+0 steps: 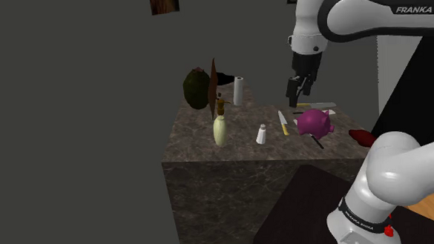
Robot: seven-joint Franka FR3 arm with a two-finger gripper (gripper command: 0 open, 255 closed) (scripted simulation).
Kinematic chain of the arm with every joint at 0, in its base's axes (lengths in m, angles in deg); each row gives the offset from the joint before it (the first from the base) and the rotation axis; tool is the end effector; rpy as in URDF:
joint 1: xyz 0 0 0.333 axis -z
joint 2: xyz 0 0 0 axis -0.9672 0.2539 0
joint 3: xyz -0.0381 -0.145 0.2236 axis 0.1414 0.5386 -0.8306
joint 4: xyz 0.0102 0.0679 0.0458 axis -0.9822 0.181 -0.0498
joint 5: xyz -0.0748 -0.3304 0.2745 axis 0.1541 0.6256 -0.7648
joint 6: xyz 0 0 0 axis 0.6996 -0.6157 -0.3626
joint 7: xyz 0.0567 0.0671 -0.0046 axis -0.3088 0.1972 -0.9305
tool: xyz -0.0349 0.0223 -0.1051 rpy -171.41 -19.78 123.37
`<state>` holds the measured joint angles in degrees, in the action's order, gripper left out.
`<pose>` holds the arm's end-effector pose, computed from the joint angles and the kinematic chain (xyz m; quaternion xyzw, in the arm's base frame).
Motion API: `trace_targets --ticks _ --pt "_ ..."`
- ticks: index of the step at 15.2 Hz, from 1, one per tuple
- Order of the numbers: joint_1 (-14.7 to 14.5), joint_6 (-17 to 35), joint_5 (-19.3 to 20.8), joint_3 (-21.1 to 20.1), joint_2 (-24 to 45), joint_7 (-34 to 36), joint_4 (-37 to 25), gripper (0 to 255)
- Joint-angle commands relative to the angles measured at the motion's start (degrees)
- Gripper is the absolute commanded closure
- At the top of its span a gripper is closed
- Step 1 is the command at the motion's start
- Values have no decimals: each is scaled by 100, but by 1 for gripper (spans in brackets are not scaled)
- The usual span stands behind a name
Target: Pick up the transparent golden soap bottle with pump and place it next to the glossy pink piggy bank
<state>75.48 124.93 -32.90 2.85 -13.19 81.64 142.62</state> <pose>0.3696 0.0033 0.5487 0.9968 -0.0424 -0.0170 0.0663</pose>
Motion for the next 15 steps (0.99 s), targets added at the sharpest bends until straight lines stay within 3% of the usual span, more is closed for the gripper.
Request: trace_targets --ticks 1,8,15 --pt "0 0 0 0 0 0 0 0" --pt "56 1023 -44 198 1463 -60 -510 0" --pt "80 1732 -181 364 2986 -182 -1389 0"
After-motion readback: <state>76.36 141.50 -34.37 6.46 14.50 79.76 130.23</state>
